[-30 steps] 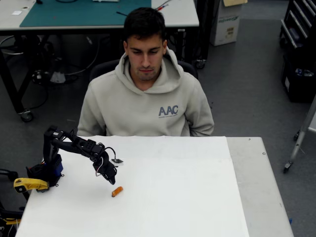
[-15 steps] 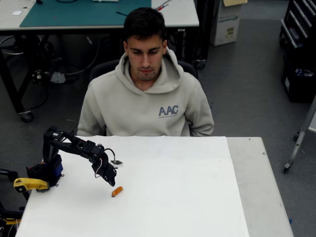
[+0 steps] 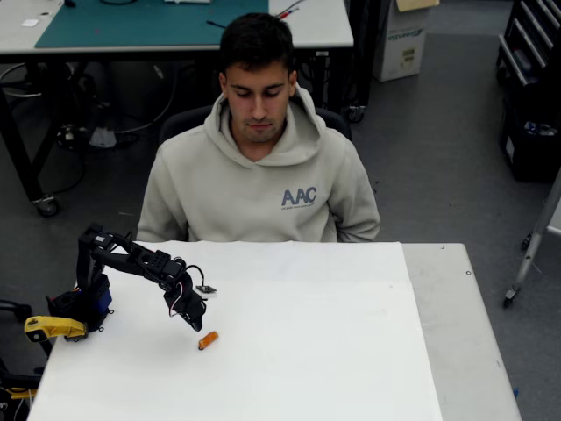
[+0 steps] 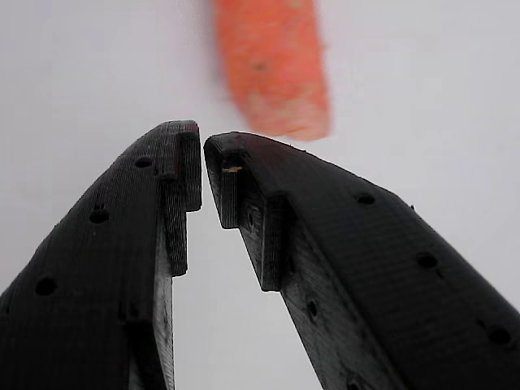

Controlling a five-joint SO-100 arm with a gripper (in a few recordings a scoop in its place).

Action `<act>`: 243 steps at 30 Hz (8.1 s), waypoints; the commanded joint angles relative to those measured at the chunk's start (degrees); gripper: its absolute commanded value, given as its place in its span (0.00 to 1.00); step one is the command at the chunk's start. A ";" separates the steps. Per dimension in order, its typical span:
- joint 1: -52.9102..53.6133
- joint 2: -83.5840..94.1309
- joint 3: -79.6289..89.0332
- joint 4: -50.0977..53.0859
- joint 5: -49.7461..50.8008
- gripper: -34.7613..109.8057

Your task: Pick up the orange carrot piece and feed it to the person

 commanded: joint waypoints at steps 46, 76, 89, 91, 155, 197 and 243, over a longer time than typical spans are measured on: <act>1.58 -3.52 -6.24 -0.09 -1.32 0.38; 1.76 -10.90 -9.49 0.00 -0.62 0.22; 1.05 -9.93 -9.49 0.44 -0.62 0.22; 0.79 -9.76 -10.11 0.18 -0.70 0.22; -32.26 -33.49 -103.01 -9.40 -28.21 0.22; -45.44 -47.20 -107.40 -53.44 -40.17 0.22; -49.48 -47.37 -107.58 -53.53 -48.16 0.26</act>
